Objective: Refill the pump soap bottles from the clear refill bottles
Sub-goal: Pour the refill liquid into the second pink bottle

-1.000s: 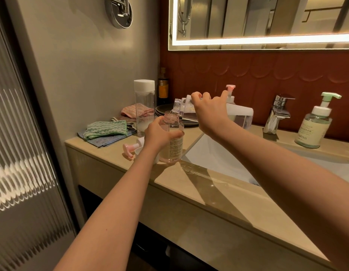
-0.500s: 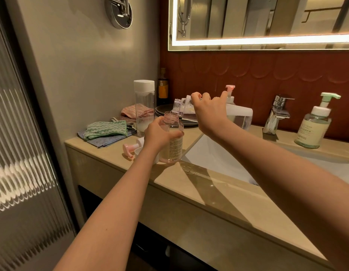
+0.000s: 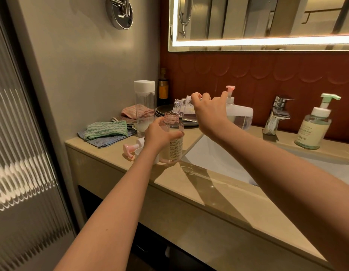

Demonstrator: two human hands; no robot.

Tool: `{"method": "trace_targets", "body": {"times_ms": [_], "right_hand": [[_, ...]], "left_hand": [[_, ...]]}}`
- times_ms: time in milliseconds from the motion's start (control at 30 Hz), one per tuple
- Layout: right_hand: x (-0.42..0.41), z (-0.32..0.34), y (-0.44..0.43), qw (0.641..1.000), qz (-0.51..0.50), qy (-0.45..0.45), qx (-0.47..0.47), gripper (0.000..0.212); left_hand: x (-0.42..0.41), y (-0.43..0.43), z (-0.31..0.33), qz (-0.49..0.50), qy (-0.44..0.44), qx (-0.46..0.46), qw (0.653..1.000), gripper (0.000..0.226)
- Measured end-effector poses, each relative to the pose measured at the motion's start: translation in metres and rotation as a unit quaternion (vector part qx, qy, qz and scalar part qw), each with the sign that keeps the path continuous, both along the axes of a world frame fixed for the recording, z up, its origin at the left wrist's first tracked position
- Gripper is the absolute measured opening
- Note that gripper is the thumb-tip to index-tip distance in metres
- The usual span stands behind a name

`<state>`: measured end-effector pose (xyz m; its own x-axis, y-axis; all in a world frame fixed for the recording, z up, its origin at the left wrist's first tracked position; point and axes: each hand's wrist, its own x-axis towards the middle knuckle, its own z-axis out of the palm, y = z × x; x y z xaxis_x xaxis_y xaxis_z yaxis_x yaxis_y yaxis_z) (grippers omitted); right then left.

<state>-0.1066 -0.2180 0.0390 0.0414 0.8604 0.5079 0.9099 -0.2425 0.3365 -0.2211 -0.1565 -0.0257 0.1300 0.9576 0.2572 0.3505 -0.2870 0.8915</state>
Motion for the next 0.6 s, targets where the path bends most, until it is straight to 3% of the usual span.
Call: {"method": "trace_targets", "body": {"times_ms": [600], "right_hand": [[-0.0010, 0.0011, -0.0016, 1.000, -0.003, 0.001, -0.006, 0.058]], "left_hand": [[0.0000, -0.0001, -0.0001, 0.001, 0.007, 0.008, 1.000, 0.083]]}}
